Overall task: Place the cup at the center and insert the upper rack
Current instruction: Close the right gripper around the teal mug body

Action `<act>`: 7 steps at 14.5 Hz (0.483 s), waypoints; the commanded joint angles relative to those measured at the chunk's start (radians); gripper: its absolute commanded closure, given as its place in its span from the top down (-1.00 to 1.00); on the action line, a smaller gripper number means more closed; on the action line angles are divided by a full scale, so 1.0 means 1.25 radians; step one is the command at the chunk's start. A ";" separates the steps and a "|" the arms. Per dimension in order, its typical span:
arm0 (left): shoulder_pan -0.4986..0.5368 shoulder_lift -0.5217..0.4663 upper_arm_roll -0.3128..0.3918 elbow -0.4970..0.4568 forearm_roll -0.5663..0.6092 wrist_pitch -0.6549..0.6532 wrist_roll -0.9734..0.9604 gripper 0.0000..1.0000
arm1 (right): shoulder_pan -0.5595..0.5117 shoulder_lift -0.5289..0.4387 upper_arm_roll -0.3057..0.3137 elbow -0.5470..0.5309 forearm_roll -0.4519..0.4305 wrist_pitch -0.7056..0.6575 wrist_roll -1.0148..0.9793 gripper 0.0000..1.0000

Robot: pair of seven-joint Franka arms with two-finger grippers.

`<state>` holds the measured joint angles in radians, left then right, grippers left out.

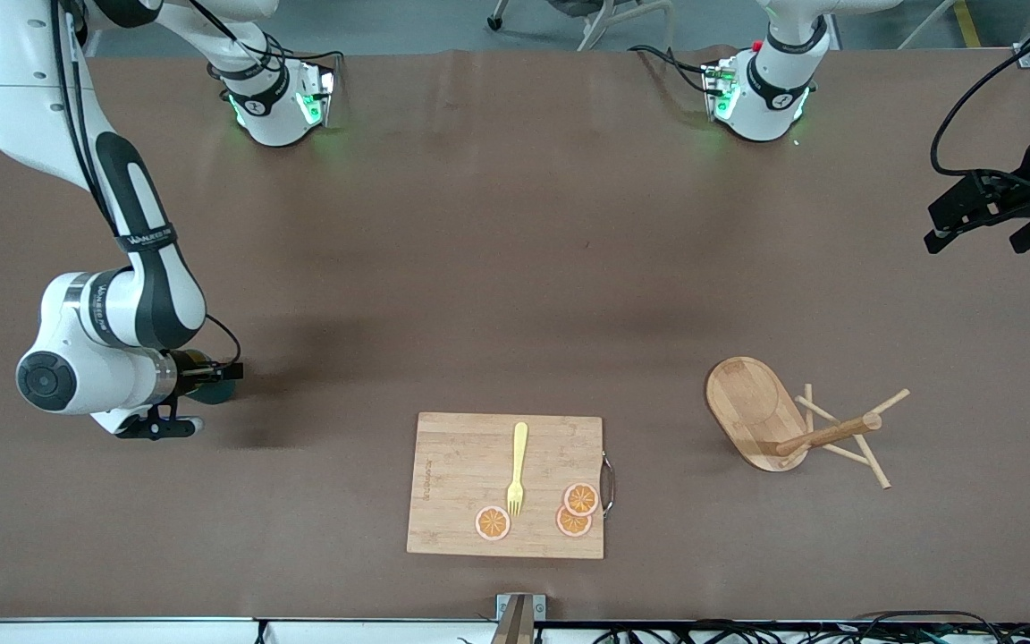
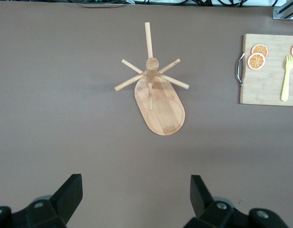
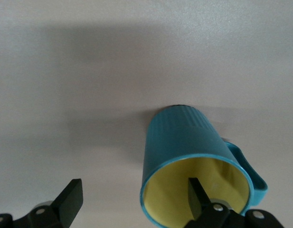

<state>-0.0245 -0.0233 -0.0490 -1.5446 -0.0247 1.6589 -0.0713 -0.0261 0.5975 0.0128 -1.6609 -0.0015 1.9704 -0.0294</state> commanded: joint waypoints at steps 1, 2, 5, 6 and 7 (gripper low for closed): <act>0.001 0.004 0.000 0.011 0.003 0.002 -0.003 1.00 | -0.013 -0.002 0.007 -0.005 -0.010 0.004 0.006 0.09; 0.001 0.004 0.000 0.011 0.003 0.002 -0.003 1.00 | -0.014 -0.002 0.007 -0.005 -0.009 -0.003 0.010 -0.26; 0.001 0.004 0.000 0.011 0.003 0.002 -0.003 1.00 | -0.005 -0.003 0.008 -0.003 -0.006 -0.042 0.011 -0.98; 0.001 0.004 0.000 0.011 0.003 0.002 -0.003 1.00 | -0.001 -0.003 0.008 -0.002 -0.006 -0.051 0.006 -0.99; 0.001 0.004 0.000 0.011 0.003 0.002 -0.003 1.00 | 0.001 -0.003 0.008 0.001 -0.006 -0.052 0.003 -0.99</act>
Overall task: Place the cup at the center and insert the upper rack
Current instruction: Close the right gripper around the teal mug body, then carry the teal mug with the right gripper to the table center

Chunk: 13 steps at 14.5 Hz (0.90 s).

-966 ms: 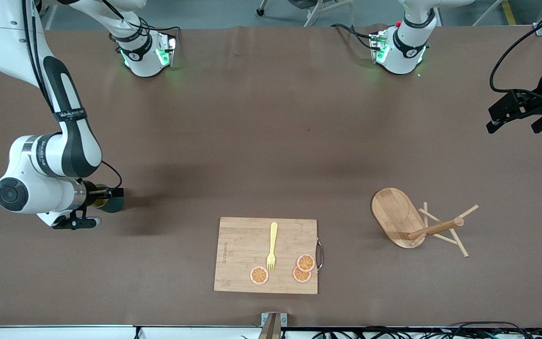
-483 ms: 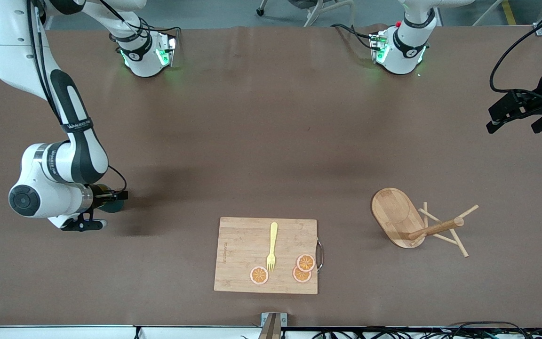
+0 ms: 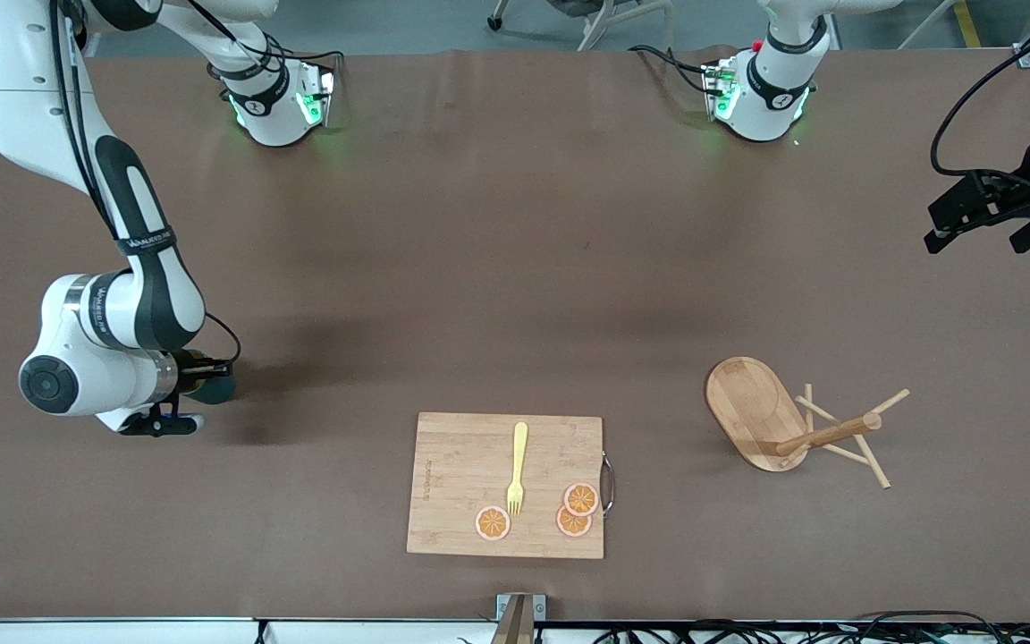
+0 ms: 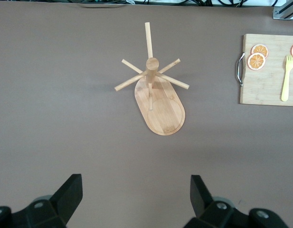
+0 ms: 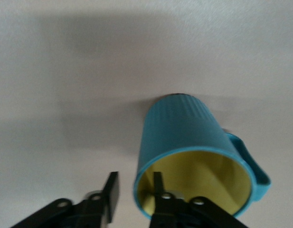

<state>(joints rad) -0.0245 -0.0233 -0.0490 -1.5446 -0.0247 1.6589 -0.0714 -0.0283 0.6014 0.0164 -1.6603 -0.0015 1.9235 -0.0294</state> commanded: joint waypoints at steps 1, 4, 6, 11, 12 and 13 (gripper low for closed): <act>0.001 0.004 0.000 0.011 0.003 0.002 -0.003 1.00 | 0.003 -0.006 0.009 0.003 -0.006 -0.015 -0.001 -0.99; 0.001 0.004 0.000 0.011 0.003 0.002 -0.003 1.00 | 0.036 -0.013 0.010 0.015 0.002 -0.021 0.005 -0.99; 0.001 0.004 0.000 0.011 0.003 0.002 -0.003 1.00 | 0.051 -0.015 0.011 0.055 0.005 -0.068 0.003 -0.99; 0.001 0.005 0.000 0.011 0.001 0.002 -0.003 1.00 | 0.197 -0.009 0.011 0.144 0.062 -0.113 0.016 -0.99; 0.001 0.004 0.000 0.011 0.001 0.002 -0.003 1.00 | 0.220 -0.007 0.011 0.145 0.087 -0.112 0.027 -0.99; 0.001 0.005 0.000 0.011 0.001 0.002 -0.003 1.00 | 0.240 -0.005 0.011 0.151 0.104 -0.109 0.050 -0.99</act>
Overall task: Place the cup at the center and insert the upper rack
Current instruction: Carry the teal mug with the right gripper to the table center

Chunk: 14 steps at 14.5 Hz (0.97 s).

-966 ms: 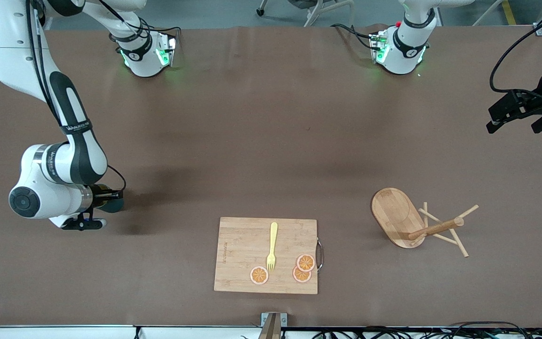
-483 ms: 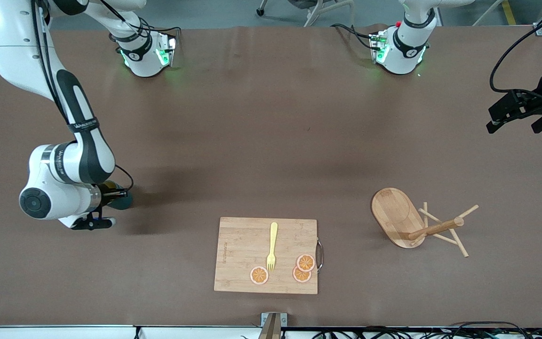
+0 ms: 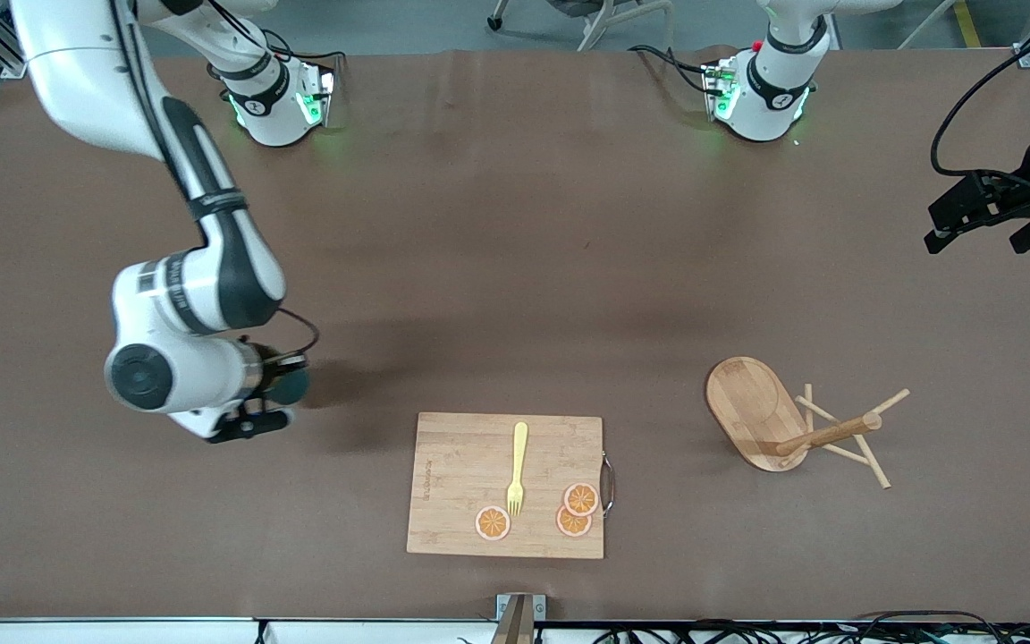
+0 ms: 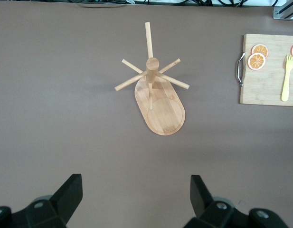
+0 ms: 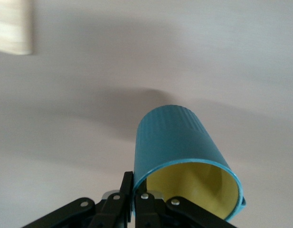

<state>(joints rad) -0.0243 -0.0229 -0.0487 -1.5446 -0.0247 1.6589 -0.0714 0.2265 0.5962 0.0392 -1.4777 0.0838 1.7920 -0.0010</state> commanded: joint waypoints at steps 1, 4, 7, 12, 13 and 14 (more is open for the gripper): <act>0.001 0.005 0.000 0.011 0.001 0.002 -0.003 1.00 | 0.062 0.009 -0.007 0.021 0.037 -0.002 0.052 -0.99; 0.001 0.005 0.000 0.011 0.003 0.002 -0.003 1.00 | 0.140 0.042 -0.007 0.088 0.037 0.000 0.063 -0.99; 0.001 0.005 0.000 0.011 0.003 0.002 -0.003 1.00 | 0.220 0.080 -0.008 0.144 0.035 0.001 0.124 -0.99; 0.001 0.004 0.000 0.011 0.003 0.002 -0.003 1.00 | 0.305 0.150 -0.009 0.242 0.035 0.002 0.215 -0.99; 0.001 0.004 0.000 0.011 0.003 0.002 -0.004 1.00 | 0.318 0.166 -0.009 0.266 0.035 0.003 0.217 -0.99; 0.001 0.005 0.000 0.010 0.003 0.002 -0.004 1.00 | 0.330 0.184 -0.009 0.291 0.036 0.014 0.226 -0.99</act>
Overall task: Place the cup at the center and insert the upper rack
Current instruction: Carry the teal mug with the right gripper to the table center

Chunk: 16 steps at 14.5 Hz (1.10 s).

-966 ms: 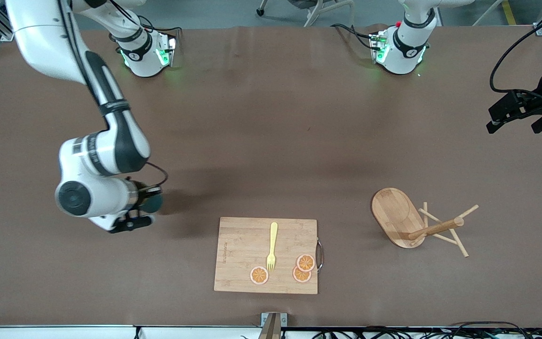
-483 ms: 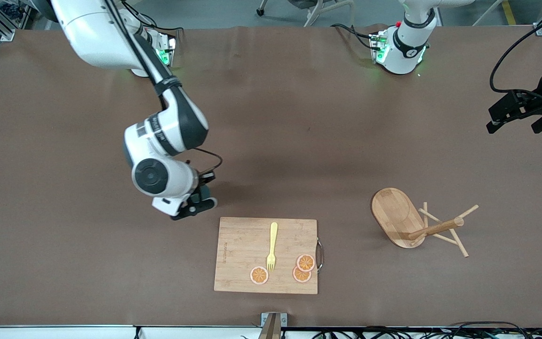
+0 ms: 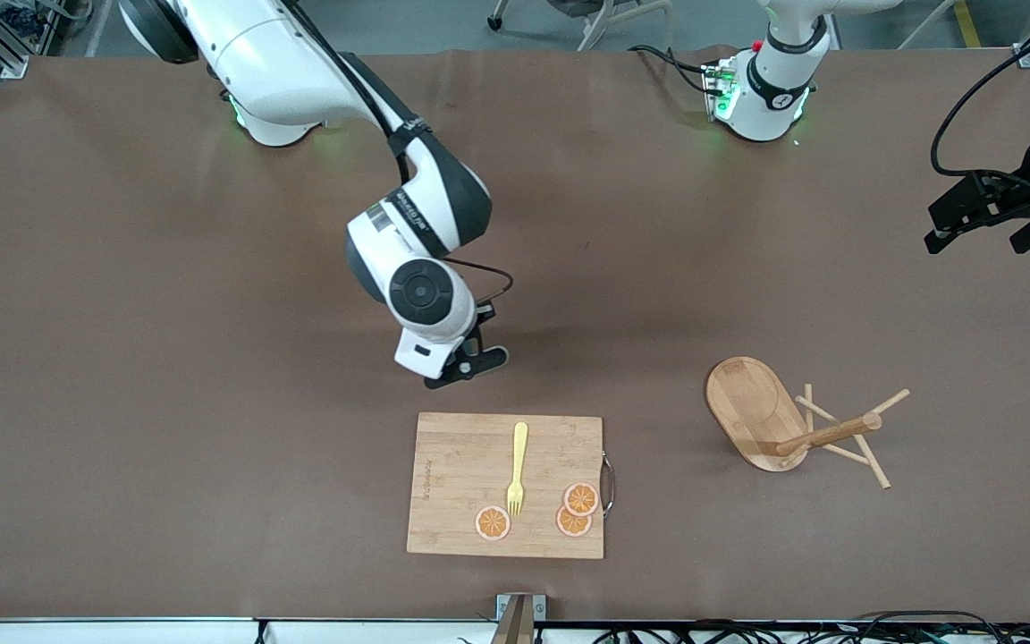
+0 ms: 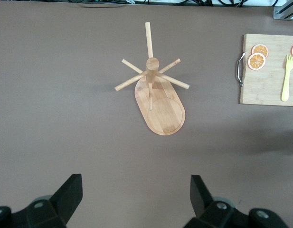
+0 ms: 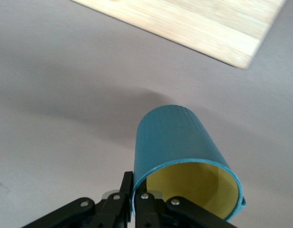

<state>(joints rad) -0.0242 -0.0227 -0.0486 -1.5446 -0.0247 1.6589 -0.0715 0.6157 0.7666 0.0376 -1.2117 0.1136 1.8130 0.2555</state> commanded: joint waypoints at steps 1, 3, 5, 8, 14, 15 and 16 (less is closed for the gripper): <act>0.000 0.003 0.000 0.011 0.003 0.002 -0.004 1.00 | 0.035 0.060 -0.007 0.091 0.013 0.015 0.063 -0.99; 0.000 0.005 0.000 0.011 0.003 0.001 -0.004 1.00 | 0.067 0.079 -0.007 0.093 0.013 0.053 0.100 -0.99; 0.000 0.003 0.000 0.011 0.003 0.002 -0.004 1.00 | 0.096 0.095 -0.007 0.096 0.012 0.072 0.113 -0.99; 0.000 0.003 0.000 0.011 0.003 0.002 -0.004 1.00 | 0.133 0.111 -0.007 0.115 0.013 0.089 0.149 -0.99; 0.001 0.005 0.000 0.011 0.001 0.001 -0.004 1.00 | 0.171 0.151 -0.007 0.164 0.013 0.116 0.207 -0.99; 0.000 0.005 0.000 0.011 0.001 0.002 -0.004 1.00 | 0.171 0.152 -0.007 0.163 0.013 0.116 0.208 -0.99; -0.001 0.003 0.000 0.011 0.001 0.001 -0.003 1.00 | 0.173 0.155 -0.008 0.162 0.012 0.114 0.208 -0.99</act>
<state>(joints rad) -0.0245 -0.0227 -0.0486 -1.5446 -0.0247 1.6589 -0.0718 0.8271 0.9388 0.0375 -1.0400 0.1144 1.9586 0.5021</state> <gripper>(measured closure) 0.000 0.947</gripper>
